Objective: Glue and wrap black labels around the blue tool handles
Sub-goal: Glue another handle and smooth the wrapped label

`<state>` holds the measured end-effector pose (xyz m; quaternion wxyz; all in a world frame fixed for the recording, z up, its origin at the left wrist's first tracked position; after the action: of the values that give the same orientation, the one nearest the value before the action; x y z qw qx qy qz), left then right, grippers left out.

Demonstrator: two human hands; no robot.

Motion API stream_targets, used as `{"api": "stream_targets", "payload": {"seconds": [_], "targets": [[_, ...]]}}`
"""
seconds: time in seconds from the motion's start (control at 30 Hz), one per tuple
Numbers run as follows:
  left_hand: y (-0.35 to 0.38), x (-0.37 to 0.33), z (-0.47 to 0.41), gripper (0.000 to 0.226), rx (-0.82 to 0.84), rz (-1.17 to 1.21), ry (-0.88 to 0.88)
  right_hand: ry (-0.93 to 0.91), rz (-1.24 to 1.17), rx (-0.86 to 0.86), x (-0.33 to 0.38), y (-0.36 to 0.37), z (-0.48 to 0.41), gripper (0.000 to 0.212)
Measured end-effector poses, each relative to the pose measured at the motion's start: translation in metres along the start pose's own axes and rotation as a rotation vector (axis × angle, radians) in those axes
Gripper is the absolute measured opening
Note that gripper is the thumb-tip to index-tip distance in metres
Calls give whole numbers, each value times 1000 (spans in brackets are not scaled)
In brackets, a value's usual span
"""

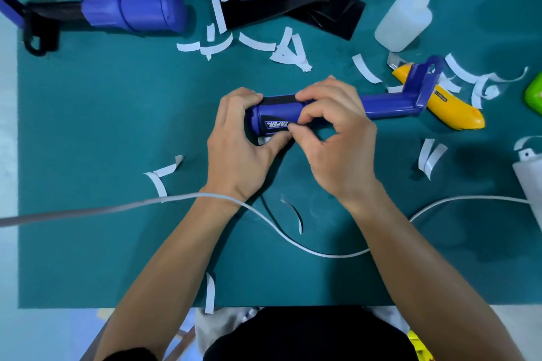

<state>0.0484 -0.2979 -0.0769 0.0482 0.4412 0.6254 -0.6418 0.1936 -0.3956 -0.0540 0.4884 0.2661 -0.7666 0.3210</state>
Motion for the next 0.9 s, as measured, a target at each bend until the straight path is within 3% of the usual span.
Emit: {"api": "stream_targets", "payload": {"seconds": [0.67,0.9], "targets": [[4,-3,5,60,115,194,-121,-20,-1,-99,-5,6,1,17],[4,-3,2,64,89,210,-104,26,145,-115,5,7,5,17]]}}
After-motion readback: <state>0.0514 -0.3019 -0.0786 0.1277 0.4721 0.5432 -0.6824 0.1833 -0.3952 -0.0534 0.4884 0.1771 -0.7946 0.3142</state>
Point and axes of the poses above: each hand's wrist, its own z-axis away from the middle knuckle, its own y-axis out of the palm, x = y × z, the point moved 5 cm from there along -z, towards the middle knuckle, and after that the axes turned 13 degrees about -z, right-handed, at the moved point
